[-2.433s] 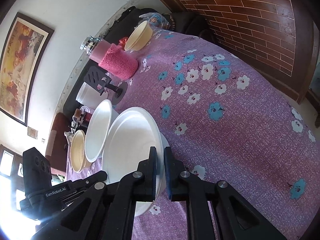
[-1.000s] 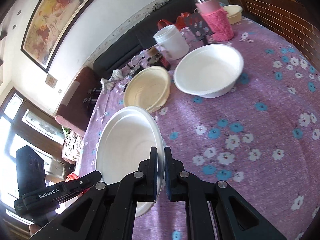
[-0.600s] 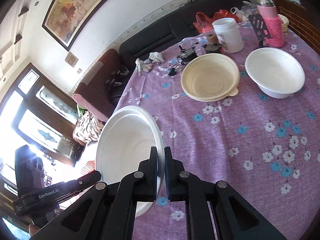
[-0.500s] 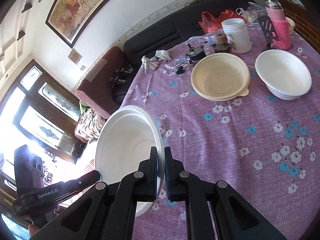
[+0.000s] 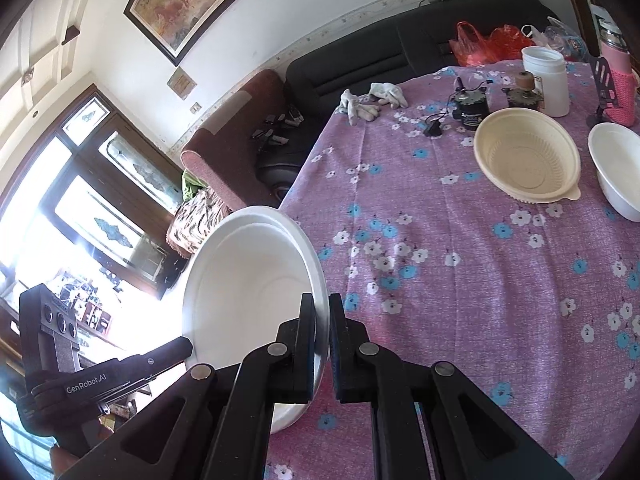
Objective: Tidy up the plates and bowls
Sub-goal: 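Lift the white bowl with both grippers and carry it over the plate stack, then lower the white bowl with both grippers onto the white plate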
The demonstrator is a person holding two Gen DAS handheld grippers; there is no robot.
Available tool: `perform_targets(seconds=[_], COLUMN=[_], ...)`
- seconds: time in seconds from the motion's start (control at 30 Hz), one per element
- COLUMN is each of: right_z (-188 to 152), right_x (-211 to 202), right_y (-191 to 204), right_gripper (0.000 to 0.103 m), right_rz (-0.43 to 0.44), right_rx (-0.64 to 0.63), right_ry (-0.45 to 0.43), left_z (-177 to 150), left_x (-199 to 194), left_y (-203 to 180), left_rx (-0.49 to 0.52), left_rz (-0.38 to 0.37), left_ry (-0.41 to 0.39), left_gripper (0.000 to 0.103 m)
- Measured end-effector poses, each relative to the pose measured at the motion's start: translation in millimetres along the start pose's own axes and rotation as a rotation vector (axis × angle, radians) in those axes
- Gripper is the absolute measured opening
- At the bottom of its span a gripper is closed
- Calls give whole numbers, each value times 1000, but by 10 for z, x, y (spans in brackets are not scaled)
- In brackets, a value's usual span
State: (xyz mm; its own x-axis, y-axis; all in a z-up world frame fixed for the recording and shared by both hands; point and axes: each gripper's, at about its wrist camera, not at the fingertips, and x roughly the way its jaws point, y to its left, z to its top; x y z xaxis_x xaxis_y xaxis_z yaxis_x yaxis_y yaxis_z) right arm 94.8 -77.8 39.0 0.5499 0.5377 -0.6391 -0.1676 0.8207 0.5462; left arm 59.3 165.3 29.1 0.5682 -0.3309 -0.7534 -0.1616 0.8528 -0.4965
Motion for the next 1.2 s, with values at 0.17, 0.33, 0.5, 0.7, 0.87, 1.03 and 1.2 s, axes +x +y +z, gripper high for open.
perform_targets(seconds=[0.17, 0.33, 0.5, 0.7, 0.87, 1.03, 1.2], right_z=[-51, -142, -292, -451, -562, -611, -632], right_x=[166, 388, 636, 817, 899, 967, 1036], right_y=[239, 451, 612, 766, 812, 765, 768], right_gripper=[8, 8, 8, 8, 8, 8, 9], right_rz=[20, 37, 49, 50, 39, 22, 7], right_rx=[-36, -70, -94, -126, -144, -140, -145], right_ry=[29, 74, 133, 184, 209, 234, 249], left_z=[14, -49, -134, -274, -342, -374, -385], left_x=[-157, -297, -361, -411, -378, -345, -337], left_y=[224, 489, 785, 1034, 1081, 1088, 1140], left_rx=[-33, -72, -117, -156, -154, -144, -157], left_rz=[25, 57, 86, 109, 132, 138, 131], left_ry=[-25, -42, -41, -32, -6, 13, 28], left_gripper=[7, 7, 7, 7, 8, 8, 8])
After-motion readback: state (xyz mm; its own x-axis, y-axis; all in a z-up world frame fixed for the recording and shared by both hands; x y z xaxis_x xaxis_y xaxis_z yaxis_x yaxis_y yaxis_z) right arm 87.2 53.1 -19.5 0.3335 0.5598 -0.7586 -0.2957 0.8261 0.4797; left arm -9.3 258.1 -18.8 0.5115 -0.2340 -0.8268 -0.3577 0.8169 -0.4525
